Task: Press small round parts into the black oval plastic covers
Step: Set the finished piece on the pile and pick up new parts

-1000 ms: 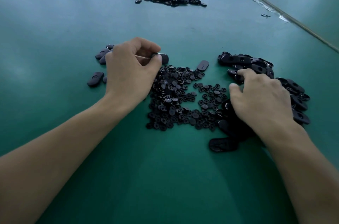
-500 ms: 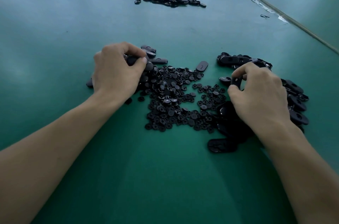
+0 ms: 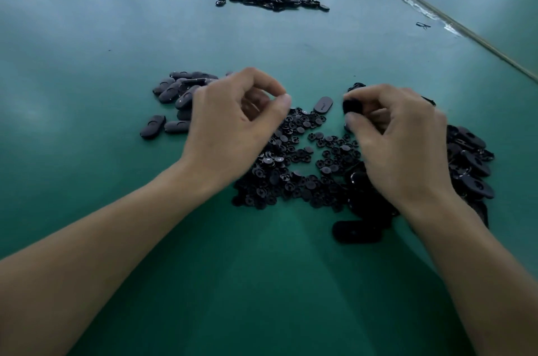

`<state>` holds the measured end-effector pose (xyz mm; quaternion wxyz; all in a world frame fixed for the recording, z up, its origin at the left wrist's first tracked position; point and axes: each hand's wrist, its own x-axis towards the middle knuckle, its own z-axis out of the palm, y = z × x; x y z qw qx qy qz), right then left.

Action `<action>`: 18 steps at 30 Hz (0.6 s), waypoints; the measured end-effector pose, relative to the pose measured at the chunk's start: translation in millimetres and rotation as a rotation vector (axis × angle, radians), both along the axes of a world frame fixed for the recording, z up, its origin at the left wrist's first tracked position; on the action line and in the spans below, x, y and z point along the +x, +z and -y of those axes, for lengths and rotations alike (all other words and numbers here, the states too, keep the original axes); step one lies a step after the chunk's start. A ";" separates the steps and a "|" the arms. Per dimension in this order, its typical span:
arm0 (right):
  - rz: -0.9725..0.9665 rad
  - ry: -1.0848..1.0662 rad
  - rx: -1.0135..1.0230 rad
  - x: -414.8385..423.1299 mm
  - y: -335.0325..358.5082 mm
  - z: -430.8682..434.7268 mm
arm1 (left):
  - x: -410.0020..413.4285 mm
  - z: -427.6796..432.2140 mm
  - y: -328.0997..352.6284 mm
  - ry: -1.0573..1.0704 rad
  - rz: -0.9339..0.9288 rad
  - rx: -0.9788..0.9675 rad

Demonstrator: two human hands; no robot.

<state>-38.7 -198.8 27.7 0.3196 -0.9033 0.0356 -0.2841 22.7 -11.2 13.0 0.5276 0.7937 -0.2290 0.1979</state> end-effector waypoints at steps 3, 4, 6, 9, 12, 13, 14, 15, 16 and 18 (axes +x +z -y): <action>-0.008 0.190 0.088 0.2 -3.2 -9.1 | -11.2 7.9 -2.2 -0.184 -0.156 -0.100; -0.020 0.240 0.103 0.2 -4.6 -11.3 | -12.7 9.3 -3.9 -0.221 -0.180 -0.122; -0.047 0.327 0.184 0.1 -6.7 -14.1 | -12.7 9.9 -6.2 -0.259 -0.207 -0.156; -0.044 0.370 0.296 -0.7 -6.9 -16.6 | -9.7 9.4 -8.4 -0.303 -0.247 -0.189; -0.018 0.319 0.289 -0.5 -7.2 -15.4 | -8.2 9.8 -8.8 -0.316 -0.271 -0.222; -0.032 0.299 0.262 -0.3 -7.8 -14.8 | -7.9 9.8 -8.4 -0.315 -0.287 -0.253; -0.052 0.286 0.235 -0.1 -8.4 -14.3 | -7.5 9.9 -8.0 -0.313 -0.305 -0.286; -0.067 0.279 0.221 0.3 -9.2 -14.1 | -7.0 9.5 -7.6 -0.313 -0.323 -0.314; -0.073 0.279 0.226 0.5 -9.5 -14.2 | -6.7 9.3 -7.4 -0.314 -0.337 -0.333; -0.061 0.282 0.261 0.7 -8.8 -14.6 | -6.6 9.5 -7.4 -0.317 -0.345 -0.345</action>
